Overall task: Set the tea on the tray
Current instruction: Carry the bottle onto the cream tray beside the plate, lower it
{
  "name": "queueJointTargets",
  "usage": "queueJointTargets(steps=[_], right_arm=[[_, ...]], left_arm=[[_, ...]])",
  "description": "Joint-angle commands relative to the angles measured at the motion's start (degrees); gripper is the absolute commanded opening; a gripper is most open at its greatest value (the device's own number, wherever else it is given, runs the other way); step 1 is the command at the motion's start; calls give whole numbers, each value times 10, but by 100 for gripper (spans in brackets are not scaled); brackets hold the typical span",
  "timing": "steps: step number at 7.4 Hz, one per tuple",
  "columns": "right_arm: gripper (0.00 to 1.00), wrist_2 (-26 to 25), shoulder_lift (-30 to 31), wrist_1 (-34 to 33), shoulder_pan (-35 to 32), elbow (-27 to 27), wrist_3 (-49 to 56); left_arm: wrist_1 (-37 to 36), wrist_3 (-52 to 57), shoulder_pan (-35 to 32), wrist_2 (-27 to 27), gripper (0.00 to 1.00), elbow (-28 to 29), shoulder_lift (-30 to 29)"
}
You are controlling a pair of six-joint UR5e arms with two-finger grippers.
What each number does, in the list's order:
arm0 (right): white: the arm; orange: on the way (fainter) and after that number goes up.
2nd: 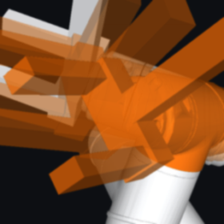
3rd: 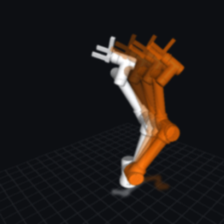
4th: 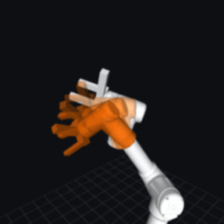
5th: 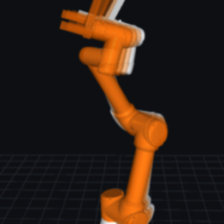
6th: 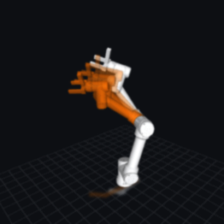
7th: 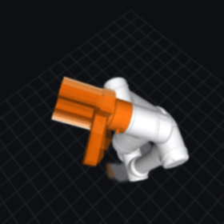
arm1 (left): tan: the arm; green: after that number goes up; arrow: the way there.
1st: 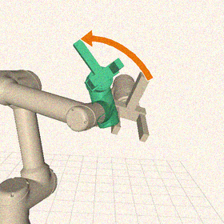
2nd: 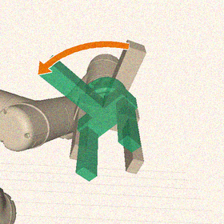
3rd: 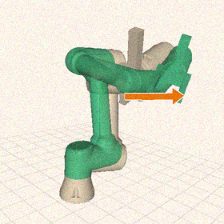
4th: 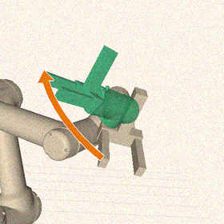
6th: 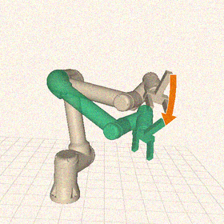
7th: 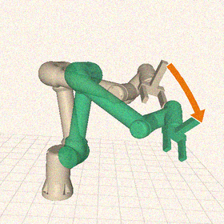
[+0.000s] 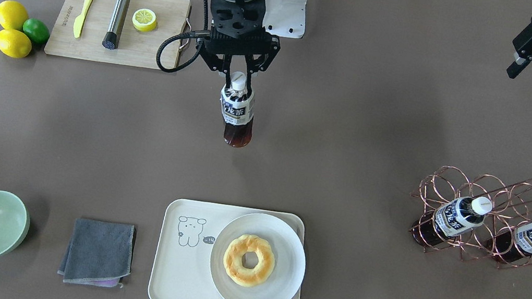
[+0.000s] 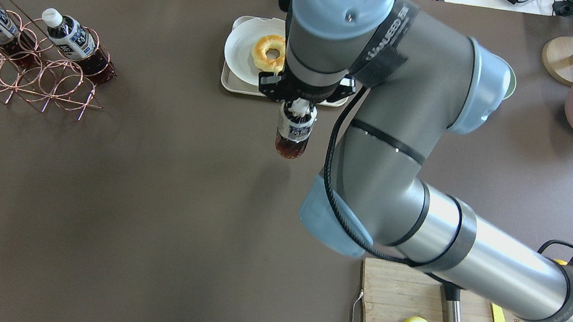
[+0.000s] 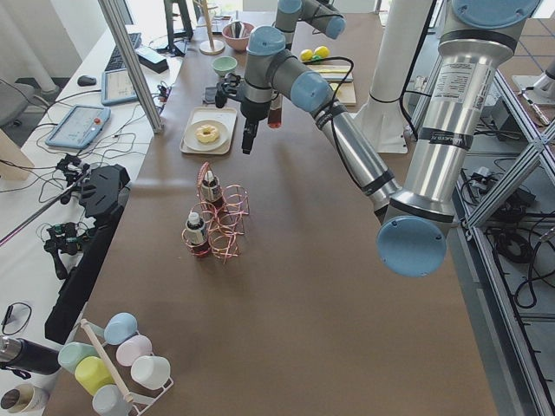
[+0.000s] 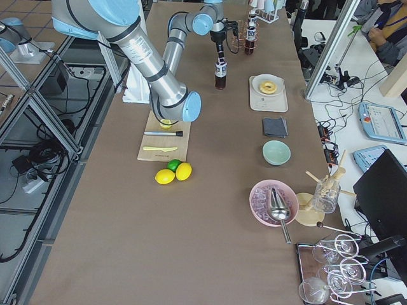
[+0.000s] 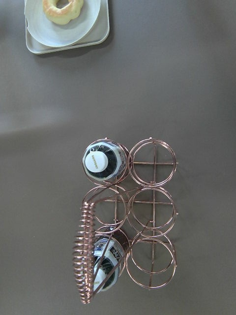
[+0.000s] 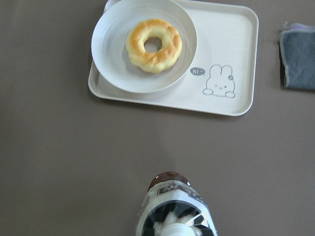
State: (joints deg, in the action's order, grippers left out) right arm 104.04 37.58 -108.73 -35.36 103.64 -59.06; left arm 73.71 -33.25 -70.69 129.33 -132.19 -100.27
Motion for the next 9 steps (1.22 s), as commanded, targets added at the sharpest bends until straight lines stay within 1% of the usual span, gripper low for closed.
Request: queueJointTargets(steps=[1, 2, 3, 4, 5, 7, 9], right_arm=[[0, 87, -37, 75, -121, -142, 81], [0, 92, -59, 98, -144, -198, 83], [0, 93, -72, 137, -164, -257, 90], [0, 94, -74, 175, -176, -302, 95], [0, 108, -81, 184, -181, -324, 95], [0, 108, -82, 241, -183, -378, 92], [0, 108, -84, 248, -182, -385, 90]], left_arm=[[0, -2, -5, 13, 97, -61, 59], [0, -2, -6, 13, 97, -73, 71], [0, -2, -6, 13, 97, -81, 84], [0, -2, -6, 13, 97, -82, 87], [0, -2, -5, 13, 97, -81, 87], [1, -2, -4, 12, 97, -79, 85], [1, -2, -2, 12, 97, -79, 84]])
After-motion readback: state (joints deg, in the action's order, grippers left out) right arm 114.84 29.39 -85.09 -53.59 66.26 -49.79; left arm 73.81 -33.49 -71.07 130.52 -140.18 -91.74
